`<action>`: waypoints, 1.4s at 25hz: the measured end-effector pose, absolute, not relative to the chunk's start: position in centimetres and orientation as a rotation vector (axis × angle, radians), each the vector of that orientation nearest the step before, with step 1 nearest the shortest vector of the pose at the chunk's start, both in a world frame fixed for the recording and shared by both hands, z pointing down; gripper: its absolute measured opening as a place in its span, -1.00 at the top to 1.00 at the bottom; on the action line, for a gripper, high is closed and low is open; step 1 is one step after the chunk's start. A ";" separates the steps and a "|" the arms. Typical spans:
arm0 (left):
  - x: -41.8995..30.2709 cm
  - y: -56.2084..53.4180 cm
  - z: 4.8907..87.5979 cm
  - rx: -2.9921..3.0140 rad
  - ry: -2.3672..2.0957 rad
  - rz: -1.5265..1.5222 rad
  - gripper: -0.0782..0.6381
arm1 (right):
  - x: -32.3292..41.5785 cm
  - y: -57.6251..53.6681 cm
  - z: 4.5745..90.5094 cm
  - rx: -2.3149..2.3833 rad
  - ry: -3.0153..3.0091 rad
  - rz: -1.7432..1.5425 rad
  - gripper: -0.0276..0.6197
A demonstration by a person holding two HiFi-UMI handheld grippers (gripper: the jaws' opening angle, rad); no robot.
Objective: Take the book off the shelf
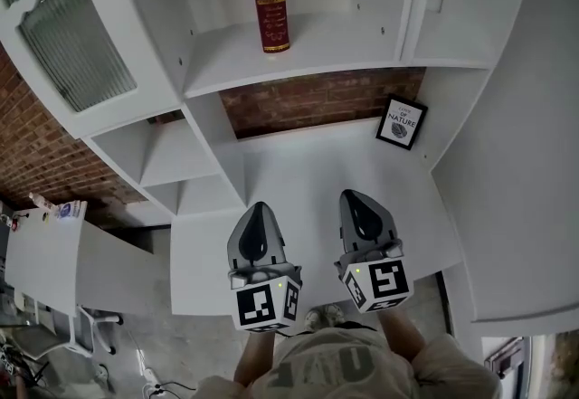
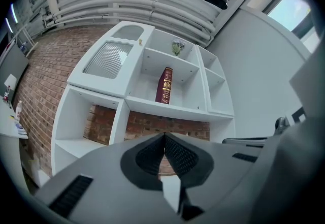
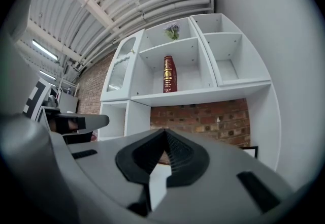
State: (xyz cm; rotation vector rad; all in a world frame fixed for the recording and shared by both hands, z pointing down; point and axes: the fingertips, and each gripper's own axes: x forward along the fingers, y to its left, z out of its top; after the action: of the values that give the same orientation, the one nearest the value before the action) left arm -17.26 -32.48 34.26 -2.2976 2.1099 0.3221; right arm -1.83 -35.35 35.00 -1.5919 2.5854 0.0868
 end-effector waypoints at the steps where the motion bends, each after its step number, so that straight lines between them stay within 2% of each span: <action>1: -17.0 -32.5 34.1 -2.296 2.104 0.318 0.75 | -1.7 -35.4 35.1 -1.590 2.584 0.080 0.87; 7: -16.3 -33.0 32.3 -2.262 2.091 0.329 0.75 | -1.0 -35.5 34.6 -1.574 2.586 0.087 0.87; 13: -13.0 -34.7 28.0 -2.333 1.854 0.355 0.70 | -0.8 -35.5 34.0 -1.509 2.577 0.059 0.87; 15: -11.9 -35.6 25.2 -2.334 1.764 0.350 0.35 | -0.8 -35.3 33.9 -1.493 2.580 0.061 0.87; 18: -11.6 -37.5 19.8 -2.281 1.698 0.377 -0.07 | -0.5 -35.1 33.8 -1.483 2.586 0.063 0.87; 20: -11.7 -39.2 15.9 -2.227 1.675 0.398 -0.24 | 0.2 -35.0 33.7 -1.496 2.571 0.057 0.87; 25: -12.5 -45.3 8.0 -2.216 1.681 0.502 -0.28 | 2.1 -35.0 32.9 -1.533 2.523 0.046 0.87; 35: -14.1 -59.3 7.2 -2.156 2.032 0.079 -0.29 | 7.6 -34.9 34.0 -1.668 2.423 -0.072 0.87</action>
State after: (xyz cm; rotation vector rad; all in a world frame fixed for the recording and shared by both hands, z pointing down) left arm -14.10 -59.30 7.19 -2.1564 2.0325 0.0785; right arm 7.55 -34.86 34.04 -1.6681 2.4228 -0.0722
